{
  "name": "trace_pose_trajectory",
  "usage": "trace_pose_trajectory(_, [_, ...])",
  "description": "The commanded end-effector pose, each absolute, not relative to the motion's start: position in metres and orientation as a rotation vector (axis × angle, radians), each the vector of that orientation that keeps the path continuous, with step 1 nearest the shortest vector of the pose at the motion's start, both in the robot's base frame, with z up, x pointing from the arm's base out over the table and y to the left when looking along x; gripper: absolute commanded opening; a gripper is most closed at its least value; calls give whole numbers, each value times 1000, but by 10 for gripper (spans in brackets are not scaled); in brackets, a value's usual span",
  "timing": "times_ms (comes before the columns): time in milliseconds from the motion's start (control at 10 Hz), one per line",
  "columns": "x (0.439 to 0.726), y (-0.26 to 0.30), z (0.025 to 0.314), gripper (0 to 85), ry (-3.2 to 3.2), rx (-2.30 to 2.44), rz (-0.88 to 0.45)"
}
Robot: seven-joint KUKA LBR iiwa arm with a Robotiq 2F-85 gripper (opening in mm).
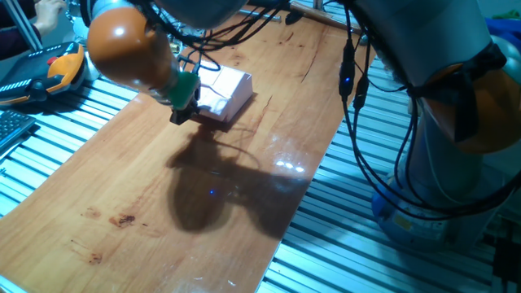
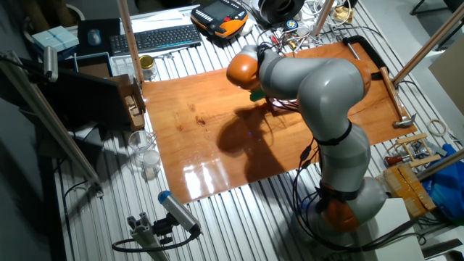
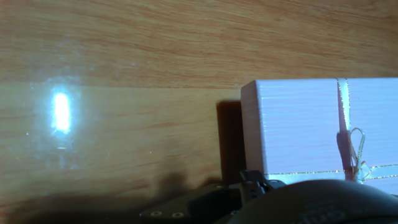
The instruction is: Slide the outer casing onto the gift box
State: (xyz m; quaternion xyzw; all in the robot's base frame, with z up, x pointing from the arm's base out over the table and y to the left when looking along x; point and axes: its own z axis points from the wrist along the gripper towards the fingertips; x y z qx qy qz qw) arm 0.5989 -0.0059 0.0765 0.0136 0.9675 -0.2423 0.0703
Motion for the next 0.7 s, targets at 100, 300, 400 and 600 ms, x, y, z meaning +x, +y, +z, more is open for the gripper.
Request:
trace_pose_trajectory(100, [599,-6,77,0,2909,40,-739])
trace_pose_trajectory(300, [598,-7,78,0,2906,36,-743])
trace_pose_trajectory(400, [597,-8,80,0,2912,32,-733])
trace_pose_trajectory(600, [597,-8,81,0,2918,29,-726])
